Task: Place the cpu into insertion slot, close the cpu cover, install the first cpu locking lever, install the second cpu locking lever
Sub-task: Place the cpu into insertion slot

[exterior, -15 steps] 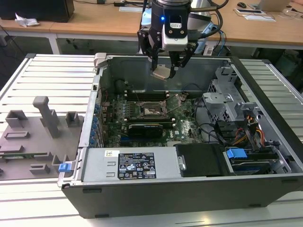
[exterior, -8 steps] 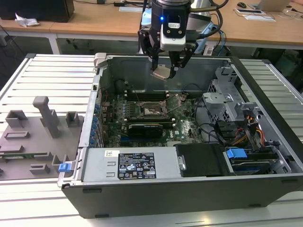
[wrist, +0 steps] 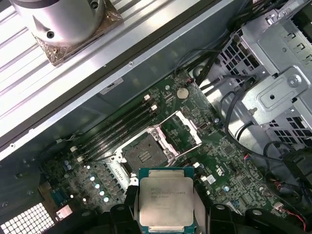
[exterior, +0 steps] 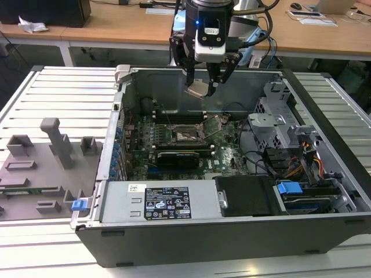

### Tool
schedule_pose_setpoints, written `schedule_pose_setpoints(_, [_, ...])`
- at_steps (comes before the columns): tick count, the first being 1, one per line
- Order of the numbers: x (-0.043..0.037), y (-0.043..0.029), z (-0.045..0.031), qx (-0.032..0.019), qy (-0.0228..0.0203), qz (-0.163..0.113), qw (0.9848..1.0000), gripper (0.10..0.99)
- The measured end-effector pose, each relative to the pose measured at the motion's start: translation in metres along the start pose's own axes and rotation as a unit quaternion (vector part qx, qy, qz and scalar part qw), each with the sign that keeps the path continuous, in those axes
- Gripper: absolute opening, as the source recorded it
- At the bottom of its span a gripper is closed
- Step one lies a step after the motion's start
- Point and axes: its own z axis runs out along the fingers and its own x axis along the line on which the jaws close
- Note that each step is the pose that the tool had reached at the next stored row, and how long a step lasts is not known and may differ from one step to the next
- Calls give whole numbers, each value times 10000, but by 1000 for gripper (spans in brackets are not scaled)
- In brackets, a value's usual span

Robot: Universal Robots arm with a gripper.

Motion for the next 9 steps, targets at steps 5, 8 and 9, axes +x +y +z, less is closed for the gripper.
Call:
schedule_pose_setpoints(5, [0,0,1,-4,-16,176,9998,537])
schedule_pose_setpoints(8, [0,0,1,-5,-25,274,9996,537])
schedule_pose_setpoints(9, [0,0,1,-6,-27,299,9995,537])
